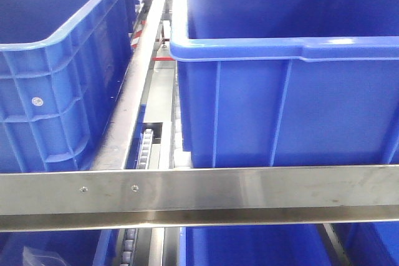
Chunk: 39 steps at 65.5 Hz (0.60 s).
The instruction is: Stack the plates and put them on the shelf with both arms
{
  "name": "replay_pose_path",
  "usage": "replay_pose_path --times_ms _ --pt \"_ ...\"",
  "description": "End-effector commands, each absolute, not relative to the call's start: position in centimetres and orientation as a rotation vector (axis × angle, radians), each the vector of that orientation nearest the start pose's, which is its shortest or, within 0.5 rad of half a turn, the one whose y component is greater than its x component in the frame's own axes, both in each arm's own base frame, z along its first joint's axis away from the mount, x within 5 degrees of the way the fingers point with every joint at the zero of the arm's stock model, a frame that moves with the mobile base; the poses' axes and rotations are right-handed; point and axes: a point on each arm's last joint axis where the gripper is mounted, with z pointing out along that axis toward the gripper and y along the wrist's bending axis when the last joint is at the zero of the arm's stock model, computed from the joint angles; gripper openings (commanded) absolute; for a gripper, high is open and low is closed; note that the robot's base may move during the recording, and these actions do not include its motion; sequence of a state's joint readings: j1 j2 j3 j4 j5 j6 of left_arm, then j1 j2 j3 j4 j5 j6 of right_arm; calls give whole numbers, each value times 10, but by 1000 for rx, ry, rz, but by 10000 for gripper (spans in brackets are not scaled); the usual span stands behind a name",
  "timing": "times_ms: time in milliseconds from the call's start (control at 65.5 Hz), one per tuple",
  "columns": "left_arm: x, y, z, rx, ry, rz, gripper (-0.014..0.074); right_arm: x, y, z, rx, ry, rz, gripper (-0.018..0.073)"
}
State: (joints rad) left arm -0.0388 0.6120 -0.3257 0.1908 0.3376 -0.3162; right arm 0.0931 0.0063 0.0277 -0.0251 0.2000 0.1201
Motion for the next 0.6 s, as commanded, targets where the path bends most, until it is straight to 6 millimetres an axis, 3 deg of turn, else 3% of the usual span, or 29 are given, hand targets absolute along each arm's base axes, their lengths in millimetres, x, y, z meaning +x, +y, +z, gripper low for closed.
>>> replay_pose_path --times_ms 0,580 --pt "125 -1 258 -132 1995 -69 85 55 4 191 6 1635 129 32" --pt "125 -1 258 -132 1997 -68 85 55 4 193 6 1619 130 32"
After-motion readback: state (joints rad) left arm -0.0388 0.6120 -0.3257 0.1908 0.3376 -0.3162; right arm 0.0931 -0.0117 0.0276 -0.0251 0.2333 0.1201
